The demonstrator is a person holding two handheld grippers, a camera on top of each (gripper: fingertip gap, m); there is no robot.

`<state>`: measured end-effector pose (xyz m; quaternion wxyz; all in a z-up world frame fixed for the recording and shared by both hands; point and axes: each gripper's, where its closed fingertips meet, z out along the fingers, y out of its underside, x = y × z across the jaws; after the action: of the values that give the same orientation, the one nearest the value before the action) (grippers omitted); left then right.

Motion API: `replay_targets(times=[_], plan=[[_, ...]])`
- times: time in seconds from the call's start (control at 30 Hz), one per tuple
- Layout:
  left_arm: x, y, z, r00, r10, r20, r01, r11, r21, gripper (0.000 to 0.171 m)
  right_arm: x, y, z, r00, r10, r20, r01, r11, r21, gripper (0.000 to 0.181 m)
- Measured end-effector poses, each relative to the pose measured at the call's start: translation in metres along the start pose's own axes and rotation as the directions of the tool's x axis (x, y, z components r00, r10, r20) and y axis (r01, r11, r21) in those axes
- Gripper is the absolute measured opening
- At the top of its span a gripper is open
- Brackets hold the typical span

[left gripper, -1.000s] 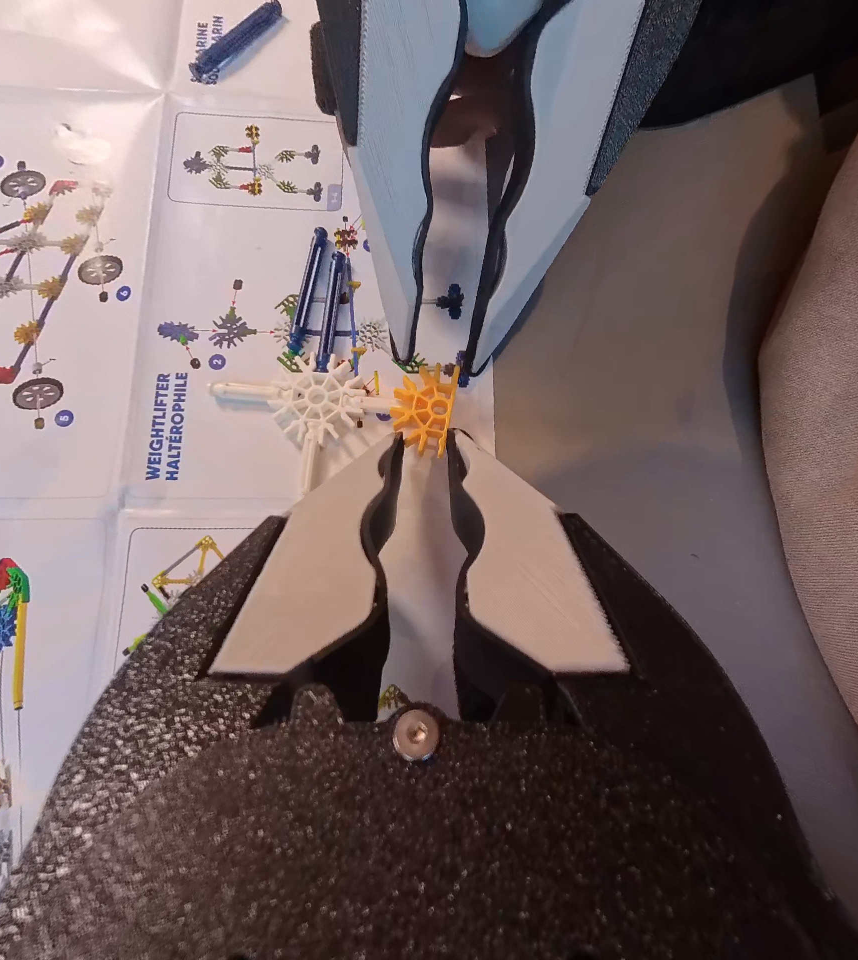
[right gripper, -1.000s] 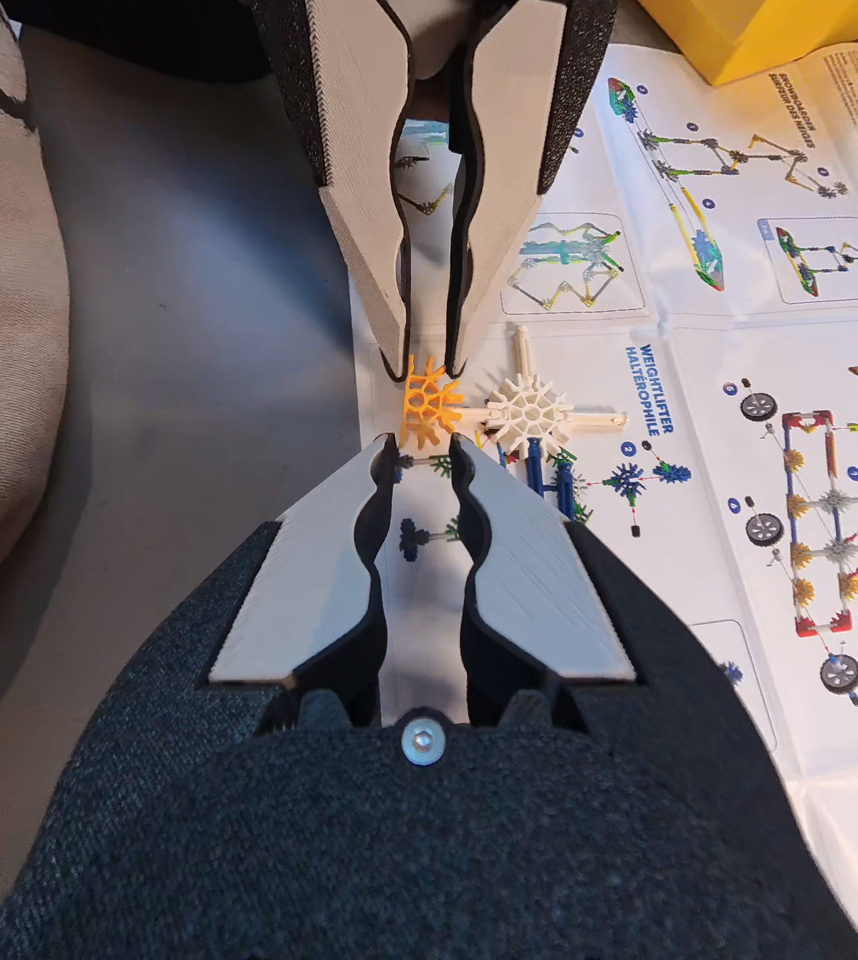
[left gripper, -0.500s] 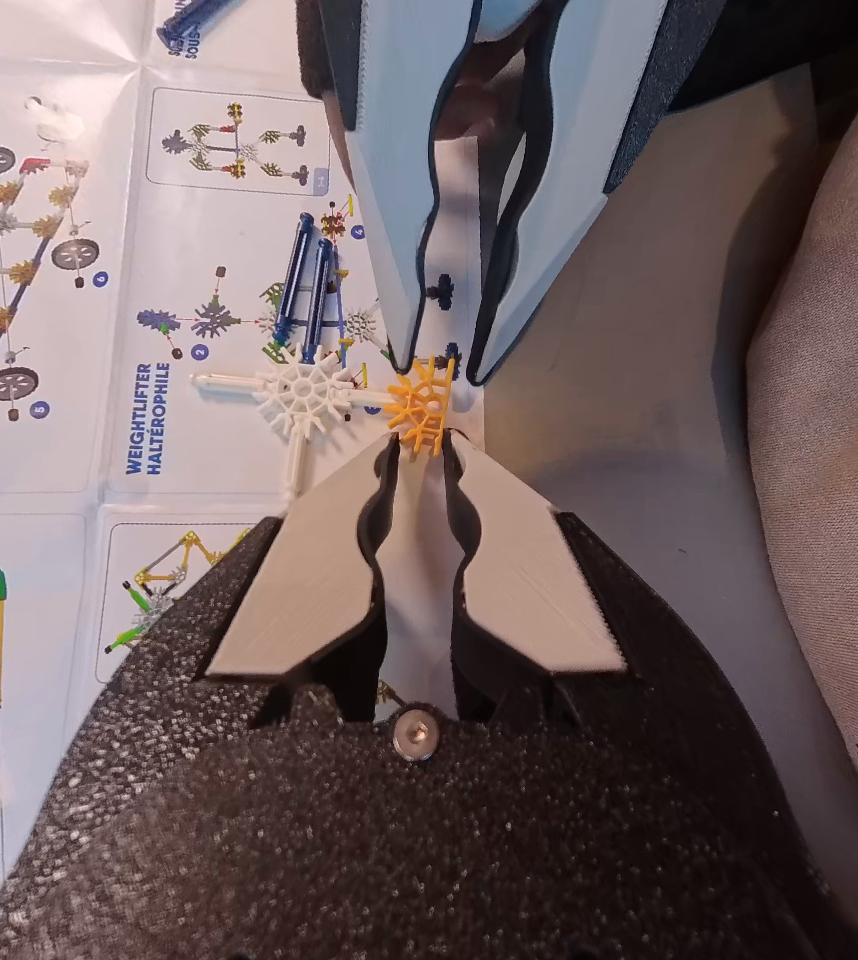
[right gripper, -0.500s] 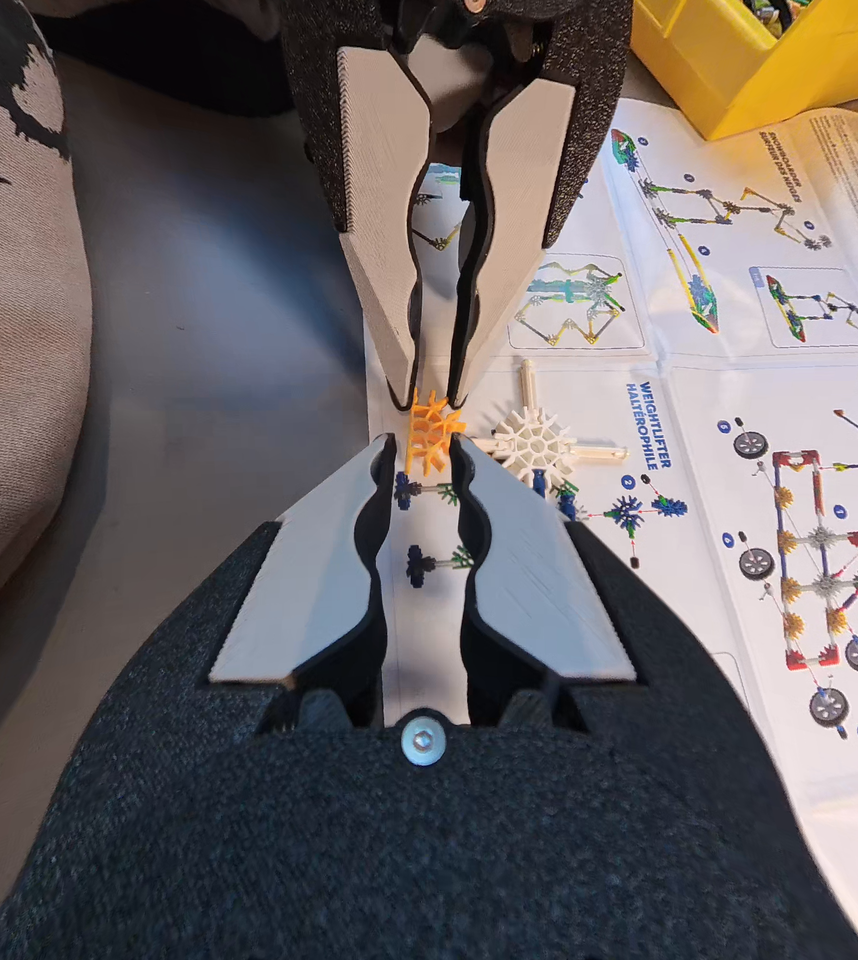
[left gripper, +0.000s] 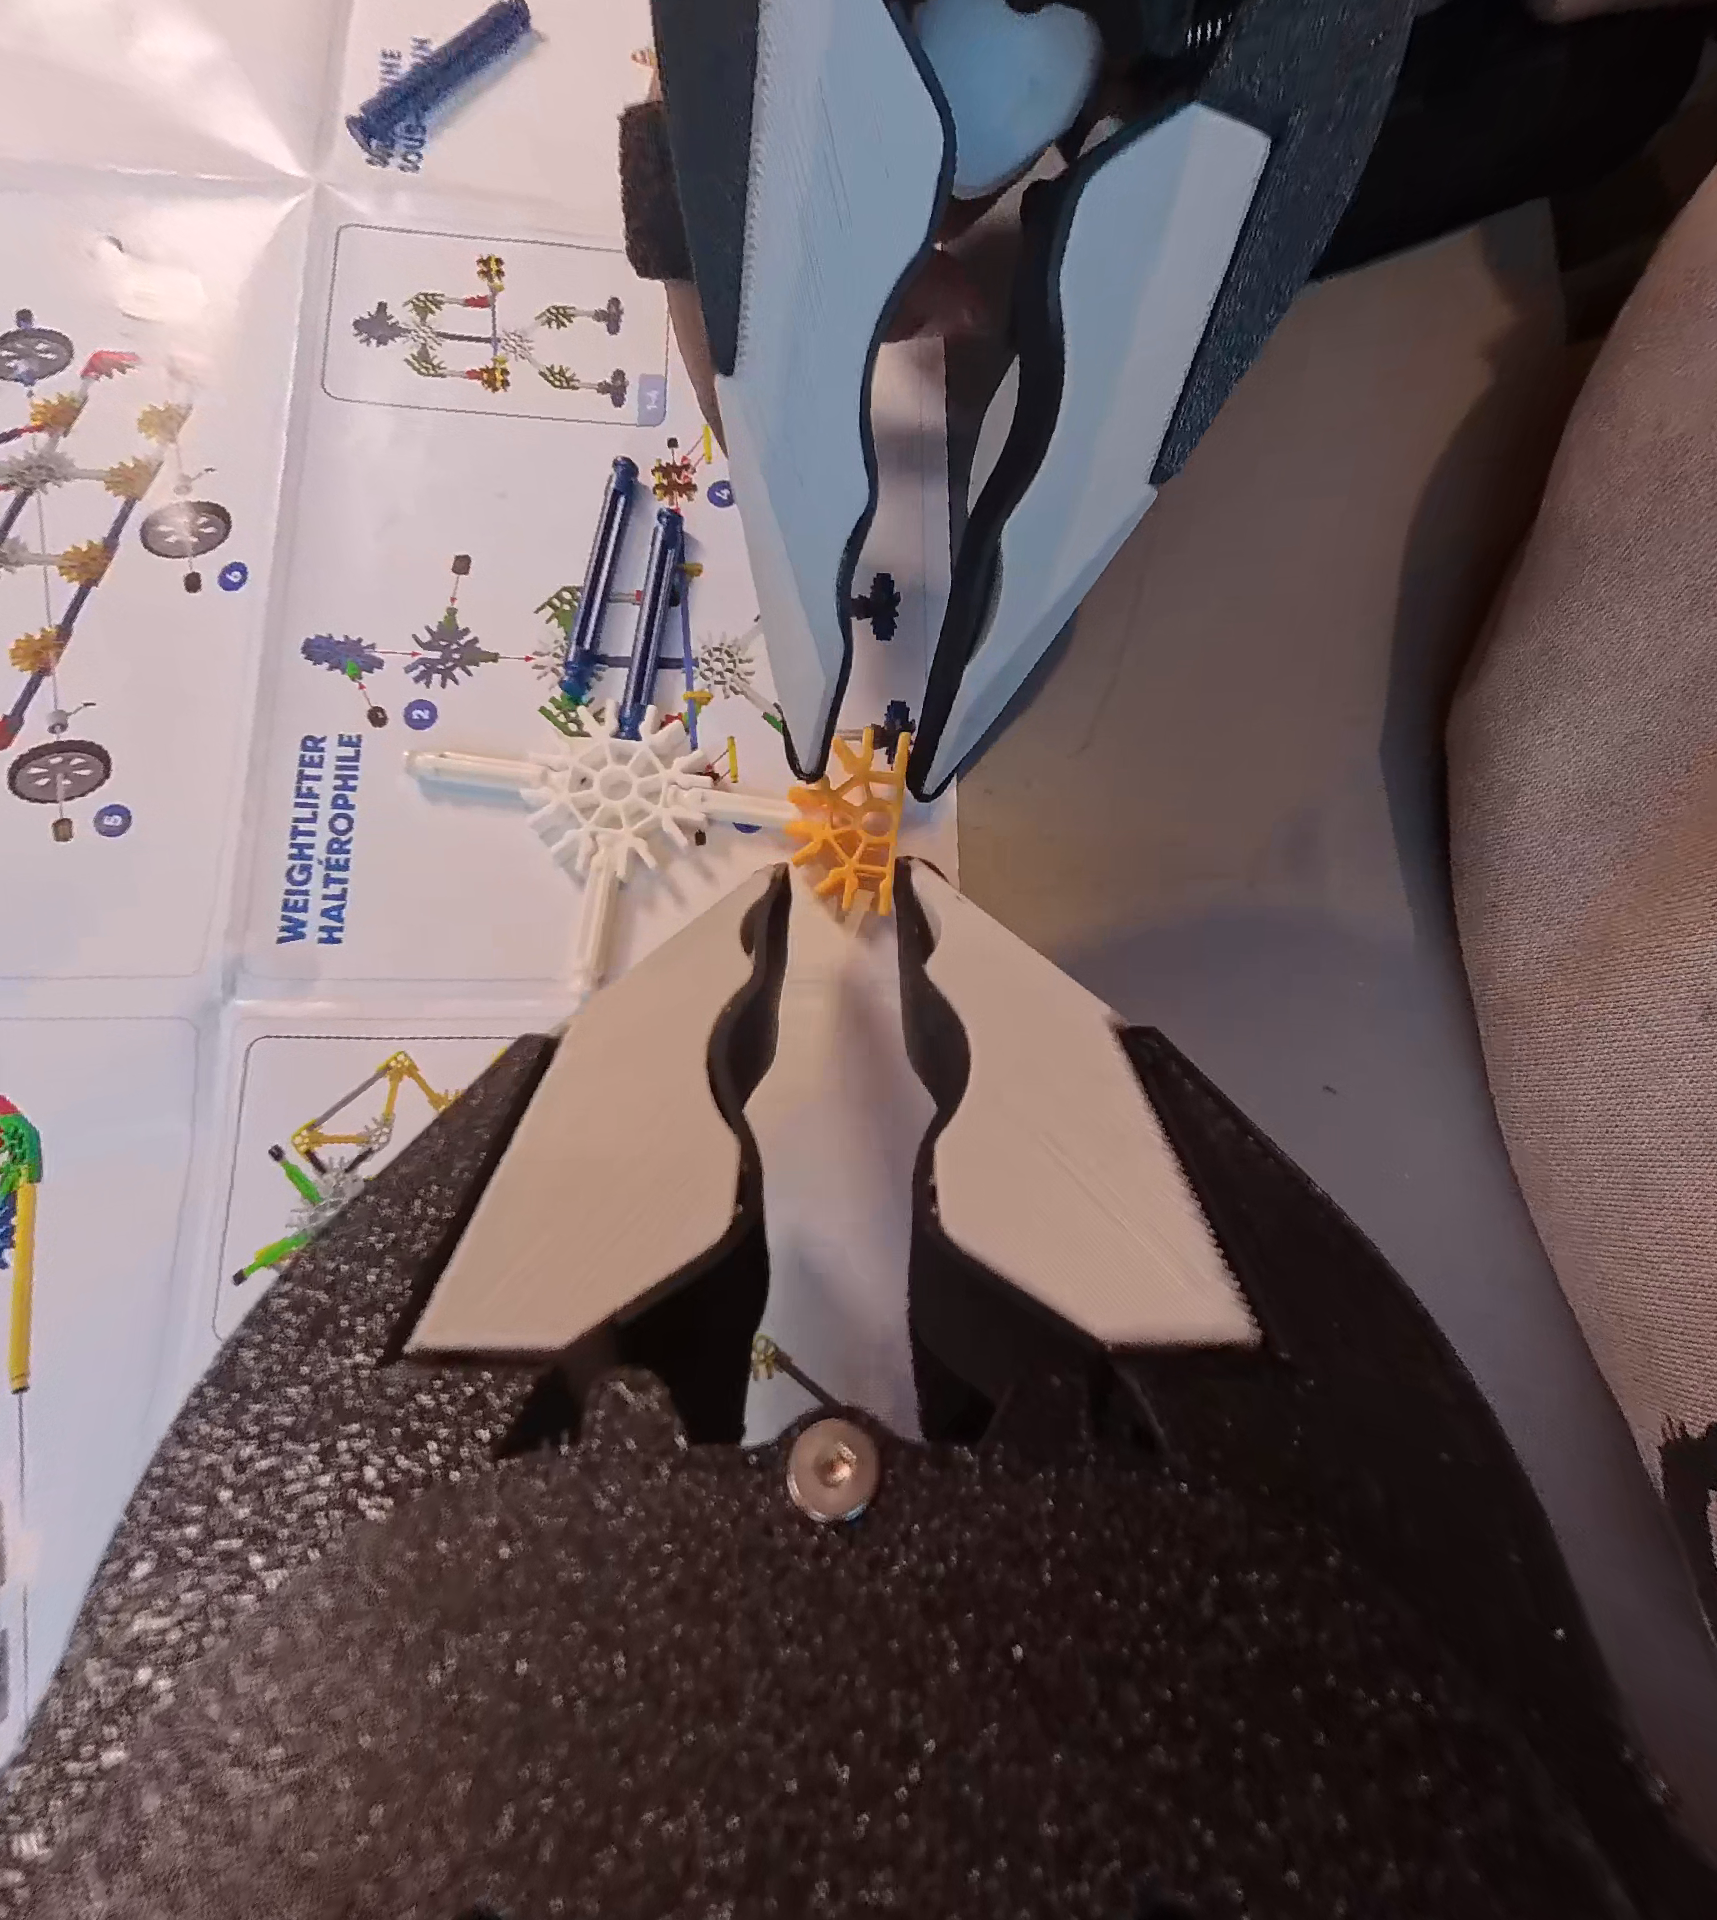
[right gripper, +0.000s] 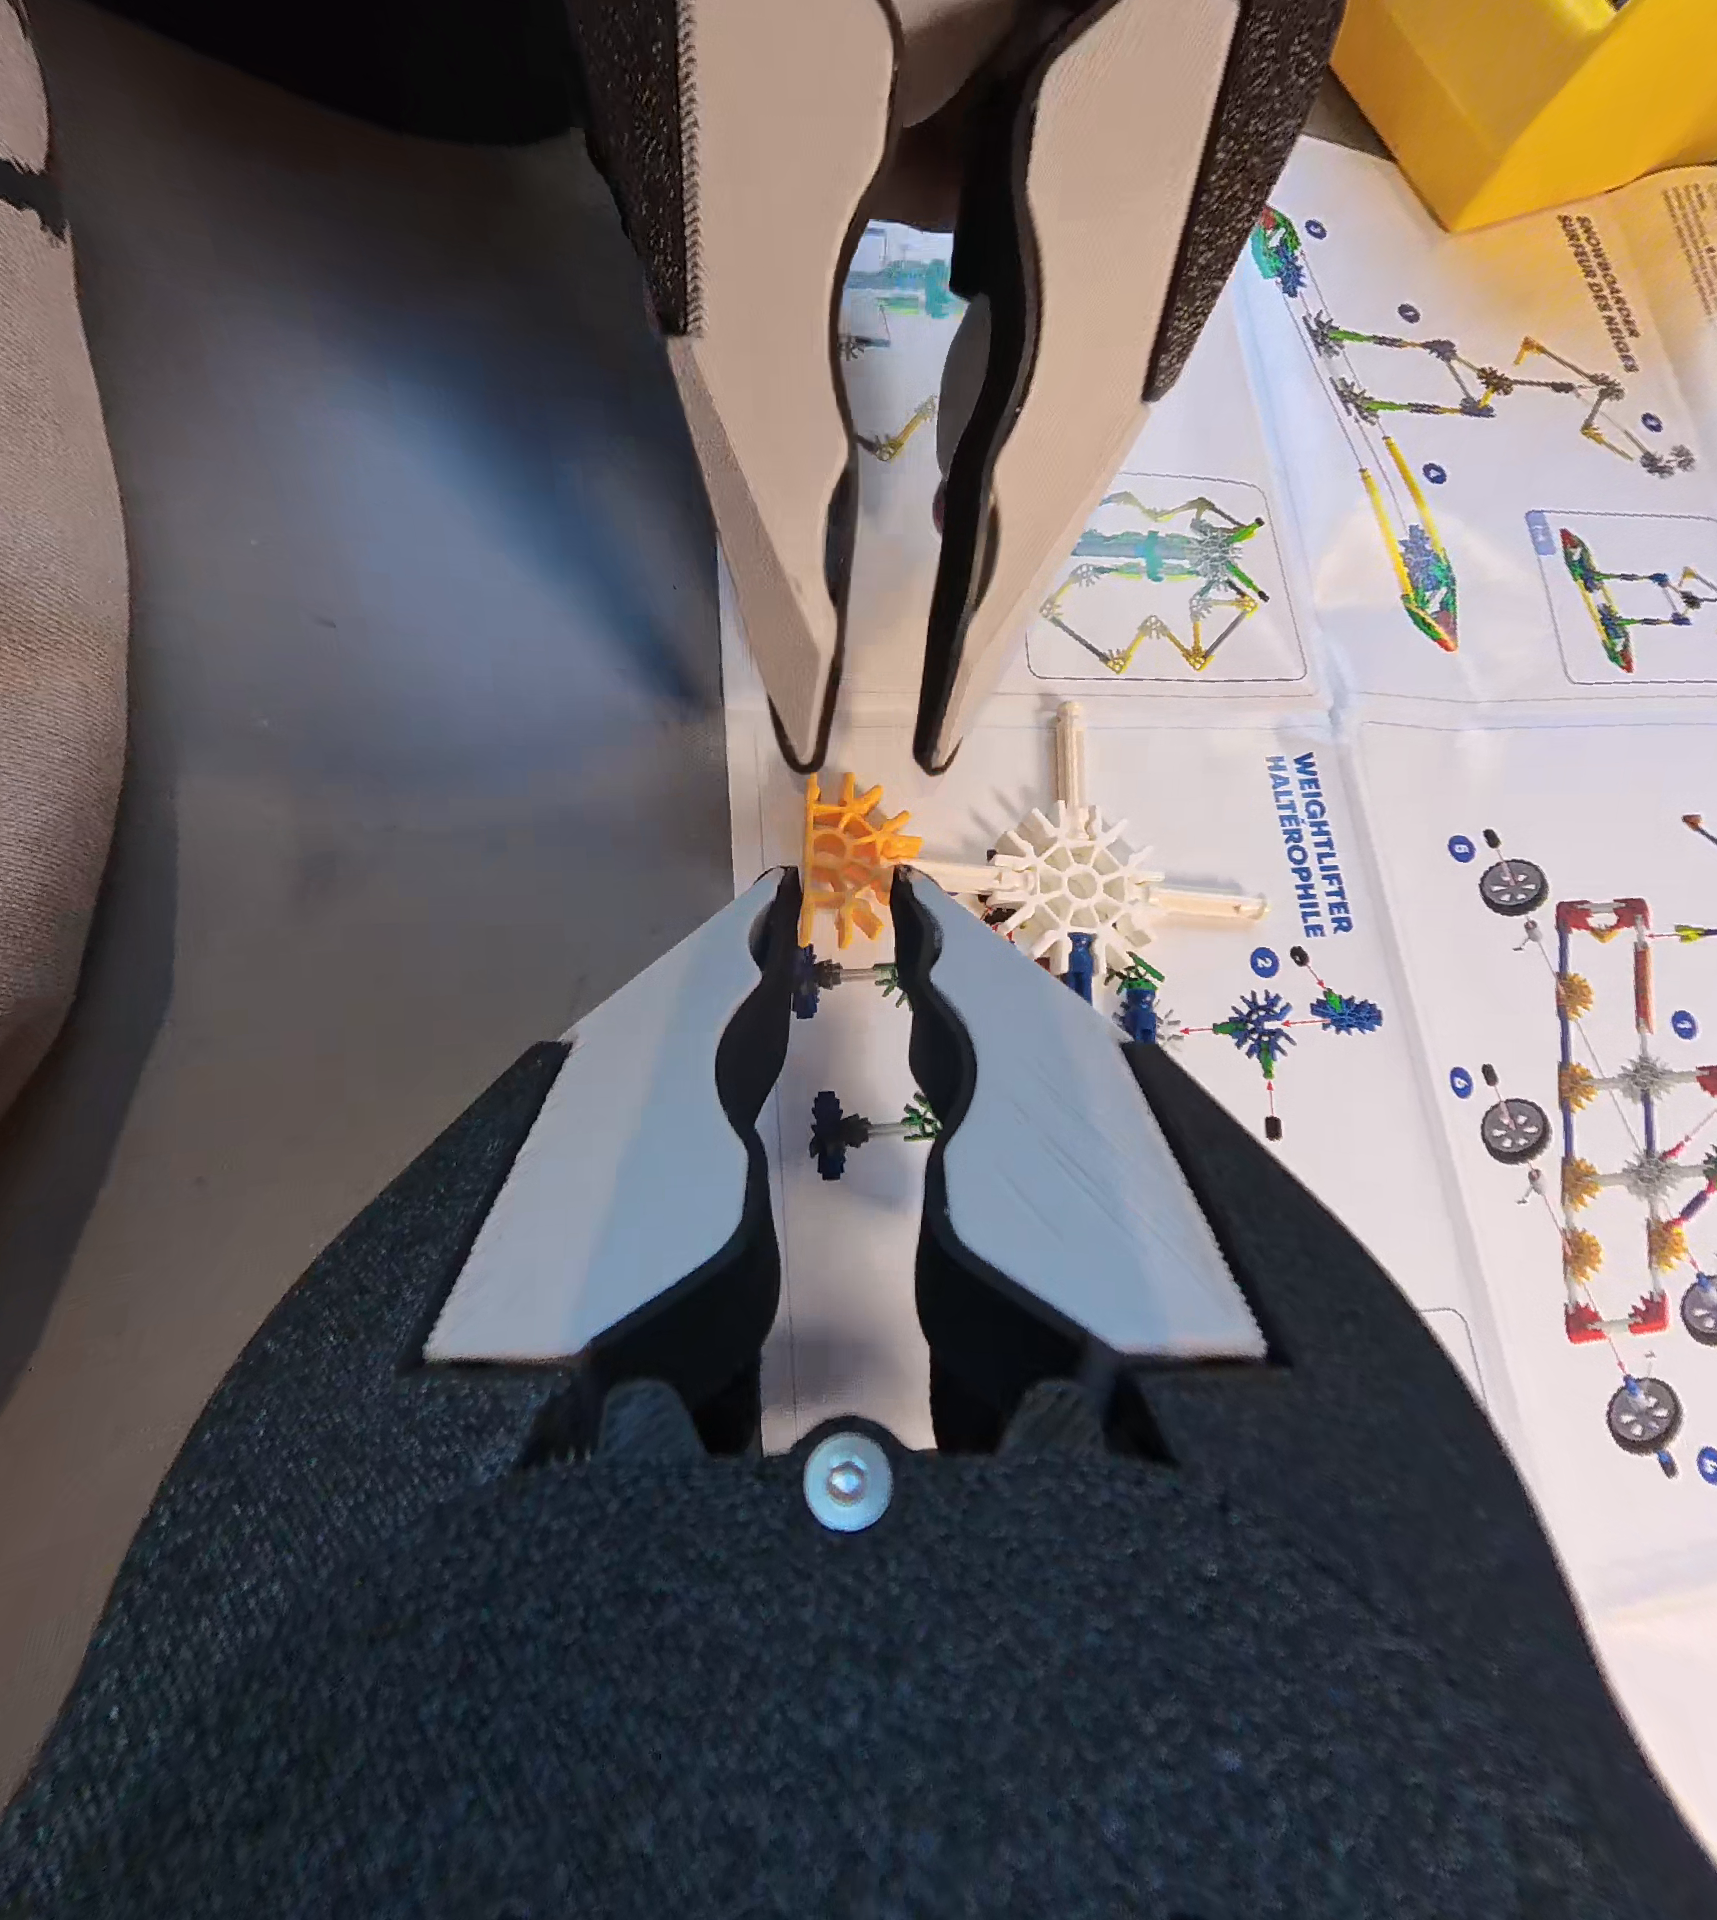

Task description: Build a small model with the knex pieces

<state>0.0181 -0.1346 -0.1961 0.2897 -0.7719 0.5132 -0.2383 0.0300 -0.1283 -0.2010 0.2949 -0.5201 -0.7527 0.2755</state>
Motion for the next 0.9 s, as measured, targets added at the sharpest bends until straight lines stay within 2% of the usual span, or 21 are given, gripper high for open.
replay_targets(times=[0.2,0.37,0.47,0.5,0.6,0.9], plan=[[-0.002,0.002,0.009,1.000,0.020,0.024,-0.019,1.000,-0.018,0.012,0.000,0.002,0.001,1.000,0.007,0.000,-0.007,1.000,-0.009,0.017],[-0.005,0.003,0.010,0.999,-0.025,0.031,0.026,0.999,-0.025,0.006,0.000,0.000,0.002,1.000,0.019,0.002,-0.019,1.000,-0.004,0.014],[-0.006,0.002,0.011,0.999,-0.042,0.033,0.042,0.999,-0.024,0.005,0.002,0.000,0.002,0.996,0.082,0.018,-0.082,0.997,-0.009,0.012],[-0.008,0.001,0.011,0.997,-0.060,0.039,0.060,0.998,-0.013,0.002,0.006,0.002,0.002,0.994,0.112,0.001,-0.112,0.994,-0.015,0.001],[-0.010,0.000,0.012,0.993,-0.112,0.033,0.112,0.994,0.003,0.000,0.006,0.003,0.001,0.986,0.165,0.013,-0.165,0.986,-0.023,0.001],[-0.012,0.000,0.013,0.990,-0.128,0.063,0.130,0.991,-0.028,0.000,0.006,0.003,0.002,0.972,0.233,0.012,-0.231,0.970,-0.078,0.000]])
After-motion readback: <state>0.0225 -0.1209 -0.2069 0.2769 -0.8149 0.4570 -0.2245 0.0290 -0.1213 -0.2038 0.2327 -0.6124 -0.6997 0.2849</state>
